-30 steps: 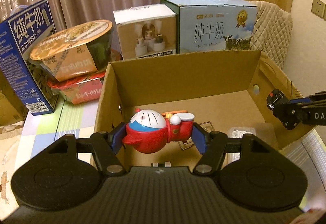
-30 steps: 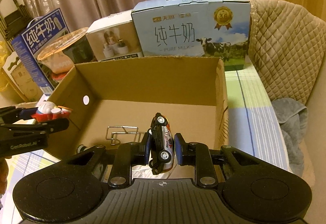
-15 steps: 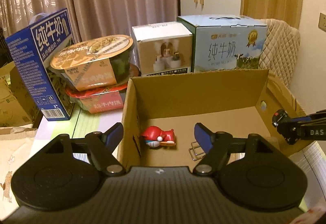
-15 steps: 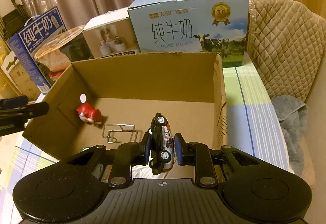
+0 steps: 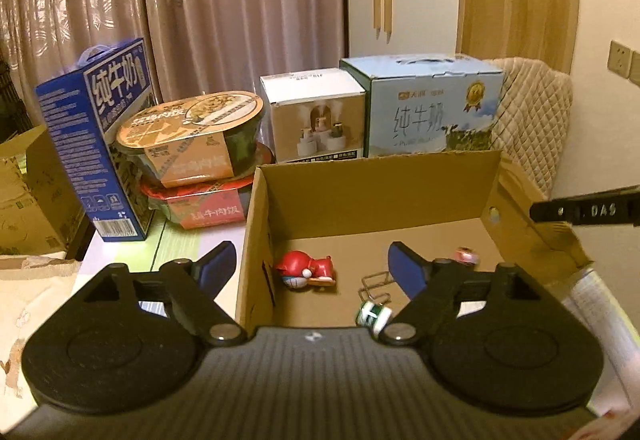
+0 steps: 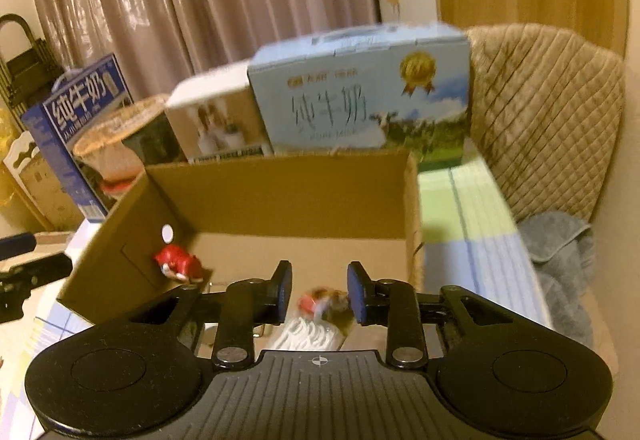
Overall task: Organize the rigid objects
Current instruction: 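Withdraw both tools from the box back toward the remaining items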
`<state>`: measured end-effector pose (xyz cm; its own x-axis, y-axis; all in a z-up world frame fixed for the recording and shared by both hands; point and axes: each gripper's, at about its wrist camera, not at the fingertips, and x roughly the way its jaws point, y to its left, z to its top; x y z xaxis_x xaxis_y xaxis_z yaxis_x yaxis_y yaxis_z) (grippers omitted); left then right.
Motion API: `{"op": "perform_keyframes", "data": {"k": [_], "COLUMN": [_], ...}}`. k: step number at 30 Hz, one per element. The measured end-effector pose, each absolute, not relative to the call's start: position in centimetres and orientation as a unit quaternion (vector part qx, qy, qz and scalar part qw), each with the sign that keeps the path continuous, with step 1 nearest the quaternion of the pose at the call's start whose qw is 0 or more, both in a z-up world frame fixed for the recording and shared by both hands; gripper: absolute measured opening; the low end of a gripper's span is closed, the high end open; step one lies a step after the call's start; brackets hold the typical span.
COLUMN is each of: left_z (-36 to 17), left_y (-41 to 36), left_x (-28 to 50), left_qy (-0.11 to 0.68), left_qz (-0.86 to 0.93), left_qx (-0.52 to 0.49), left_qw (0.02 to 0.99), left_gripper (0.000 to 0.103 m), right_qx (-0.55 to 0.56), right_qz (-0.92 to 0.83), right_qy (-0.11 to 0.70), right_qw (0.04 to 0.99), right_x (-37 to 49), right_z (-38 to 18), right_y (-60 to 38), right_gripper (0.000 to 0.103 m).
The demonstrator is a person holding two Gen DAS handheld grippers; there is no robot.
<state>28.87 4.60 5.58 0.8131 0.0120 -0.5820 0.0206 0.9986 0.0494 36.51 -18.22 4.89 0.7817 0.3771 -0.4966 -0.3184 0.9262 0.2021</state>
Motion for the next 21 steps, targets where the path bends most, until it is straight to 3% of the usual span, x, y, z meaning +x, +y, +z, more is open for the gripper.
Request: {"op": "perform_keyframes", "data": {"k": [10,16,21], "left_z": [7.1,5.6,3.1], "left_y": [4.3,3.8,3.4], "left_x": [19.2,12.6,8.0], "left_qy": [0.289,0.291,0.292], "left_qz": [0.013,0.028,0.042], "left_qx": [0.012,0.007,0.010], "left_qw": [0.957,0.956,0.955], "left_gripper": [0.090,0.095,0.099], "right_qx": [0.069,0.062,0.061], "right_qz": [0.202,0.211,0.205], "right_qy": [0.228,0.221,0.223], "right_qw": [0.950,0.950,0.951], "right_x": [26.5,18.8,13.8], "right_z": [7.5,5.3,1.8], "right_y": [-20.9,-21.6,-22.2], "right_gripper": [0.049,0.062,0.064]}}
